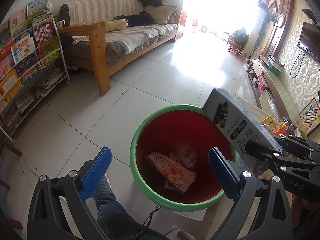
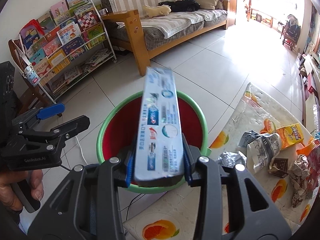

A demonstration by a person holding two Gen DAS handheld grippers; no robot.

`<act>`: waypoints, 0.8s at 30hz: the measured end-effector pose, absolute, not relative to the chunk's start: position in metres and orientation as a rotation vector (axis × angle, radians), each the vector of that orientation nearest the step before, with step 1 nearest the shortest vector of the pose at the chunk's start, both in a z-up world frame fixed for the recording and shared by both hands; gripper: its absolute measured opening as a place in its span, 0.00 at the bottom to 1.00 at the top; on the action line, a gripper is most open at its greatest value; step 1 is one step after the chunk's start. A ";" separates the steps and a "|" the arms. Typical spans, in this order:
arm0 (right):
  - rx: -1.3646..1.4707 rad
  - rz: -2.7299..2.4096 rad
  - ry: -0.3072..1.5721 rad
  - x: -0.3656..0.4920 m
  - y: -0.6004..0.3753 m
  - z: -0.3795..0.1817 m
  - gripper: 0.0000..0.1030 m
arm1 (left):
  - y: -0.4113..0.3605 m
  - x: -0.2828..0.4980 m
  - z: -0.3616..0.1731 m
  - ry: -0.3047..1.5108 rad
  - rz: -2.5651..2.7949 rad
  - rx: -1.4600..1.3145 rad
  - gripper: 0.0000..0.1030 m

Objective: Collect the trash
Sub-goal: 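Open the left tool to drop the carton while the right tool releases the toothpaste box, then grasp the crumpled silver paper with the left tool while the right tool grasps crumpled paper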

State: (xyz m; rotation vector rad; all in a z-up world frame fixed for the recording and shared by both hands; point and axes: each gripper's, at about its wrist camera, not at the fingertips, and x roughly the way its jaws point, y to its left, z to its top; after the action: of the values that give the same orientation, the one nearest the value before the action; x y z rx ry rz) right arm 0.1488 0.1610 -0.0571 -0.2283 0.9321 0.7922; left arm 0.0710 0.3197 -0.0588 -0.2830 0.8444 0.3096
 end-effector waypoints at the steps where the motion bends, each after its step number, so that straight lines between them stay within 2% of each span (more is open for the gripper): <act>1: -0.231 0.792 0.935 0.150 0.163 -0.058 0.45 | 0.321 0.071 -0.059 0.843 0.314 -0.285 0.91; 7: -0.232 0.775 0.911 0.148 0.160 -0.055 0.68 | 0.322 0.070 -0.059 0.839 0.319 -0.291 0.92; 14: -0.217 0.747 0.896 0.148 0.143 -0.047 0.75 | 0.309 0.073 -0.053 0.834 0.287 -0.280 0.92; 22: -0.175 0.649 0.852 0.139 0.085 -0.030 0.95 | 0.269 0.082 -0.041 0.837 0.184 -0.257 0.92; 24: -0.167 0.614 0.849 0.135 0.062 -0.029 0.95 | 0.251 0.086 -0.038 0.837 0.150 -0.245 0.92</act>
State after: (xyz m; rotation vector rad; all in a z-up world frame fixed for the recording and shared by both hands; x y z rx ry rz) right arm 0.1346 0.0617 -0.0294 -0.1669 0.8487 0.6136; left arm 0.0856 0.2511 -0.0383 -0.2454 0.8369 0.1497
